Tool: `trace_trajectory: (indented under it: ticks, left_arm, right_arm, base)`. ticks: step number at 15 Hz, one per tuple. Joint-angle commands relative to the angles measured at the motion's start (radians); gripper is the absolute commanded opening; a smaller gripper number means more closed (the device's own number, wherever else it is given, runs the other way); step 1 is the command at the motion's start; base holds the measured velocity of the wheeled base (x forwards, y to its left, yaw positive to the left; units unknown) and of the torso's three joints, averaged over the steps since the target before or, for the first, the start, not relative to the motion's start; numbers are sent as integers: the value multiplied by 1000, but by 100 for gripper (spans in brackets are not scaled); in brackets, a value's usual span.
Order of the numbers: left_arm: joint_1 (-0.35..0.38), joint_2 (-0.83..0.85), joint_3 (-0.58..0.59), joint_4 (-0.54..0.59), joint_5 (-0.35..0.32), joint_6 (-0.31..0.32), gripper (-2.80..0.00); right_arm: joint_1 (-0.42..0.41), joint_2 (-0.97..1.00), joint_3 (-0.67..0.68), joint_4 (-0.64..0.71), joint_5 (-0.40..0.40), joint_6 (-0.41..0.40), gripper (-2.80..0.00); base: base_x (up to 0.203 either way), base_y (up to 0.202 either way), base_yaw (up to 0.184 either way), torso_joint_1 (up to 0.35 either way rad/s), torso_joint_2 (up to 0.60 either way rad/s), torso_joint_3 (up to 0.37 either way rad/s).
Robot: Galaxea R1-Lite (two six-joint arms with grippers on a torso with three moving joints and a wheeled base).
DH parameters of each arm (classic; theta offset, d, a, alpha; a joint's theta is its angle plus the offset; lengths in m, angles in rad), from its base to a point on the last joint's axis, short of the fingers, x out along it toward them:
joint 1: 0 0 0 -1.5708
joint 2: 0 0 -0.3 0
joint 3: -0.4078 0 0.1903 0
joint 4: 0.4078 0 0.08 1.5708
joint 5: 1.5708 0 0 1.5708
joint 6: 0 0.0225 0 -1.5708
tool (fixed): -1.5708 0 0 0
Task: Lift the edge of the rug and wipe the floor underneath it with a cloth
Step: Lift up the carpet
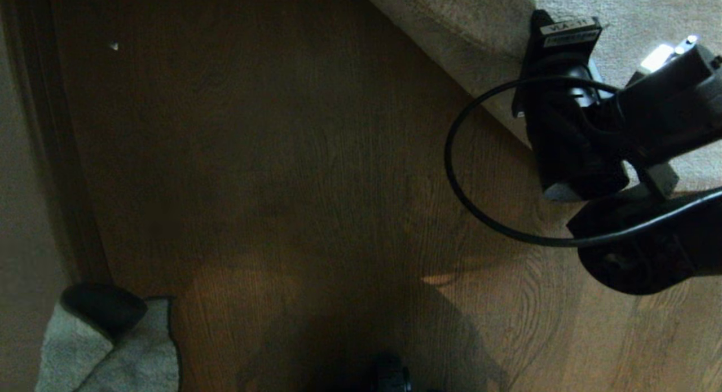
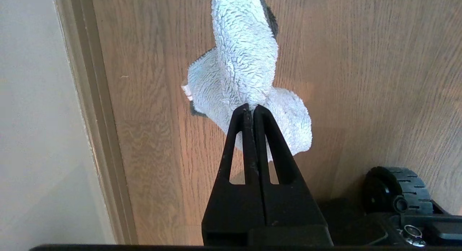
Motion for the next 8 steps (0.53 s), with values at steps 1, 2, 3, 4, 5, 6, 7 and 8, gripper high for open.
trace_trajectory:
  ticks: [1,2,3,4,5,6,7,8]
  left_arm:
    - [0,0,0,0,1,-1,-280]
    - [0,0,0,0,1,-1,-280]
    - [0,0,0,0,1,-1,-280]
    - [0,0,0,0,1,-1,-280]
    - [0,0,-1,-1,1,-1,-280]
    - [0,0,0,-1,1,-1,-280]
    - [0,0,0,-1,1,-1,-280]
    - [0,0,-1,0,1,-1,-280]
  right_arm:
    - [-28,-23,0,-53,-8,3,-280]
    - [-28,-26,-2,-53,-6,-10,-280]
    - [-28,-30,-2,-53,-3,-17,-280]
    - [-28,-30,-2,-53,-3,-21,-280]
    - [-28,-30,-1,-53,-3,-22,-280]
    - [-28,-32,-2,-53,-2,-22,-280]
    - [-27,-31,-2,-53,1,-22,-280]
    - [-27,-29,-2,-53,5,-22,-280]
  base:
    - [0,0,0,0,0,0]
    - [0,0,0,0,0,0]
    - [0,0,0,0,0,0]
    - [0,0,0,0,0,0]
    - [0,0,0,0,0,0]
    - [0,0,0,0,0,0]
    - [0,0,0,0,0,0]
    - [0,0,0,0,0,0]
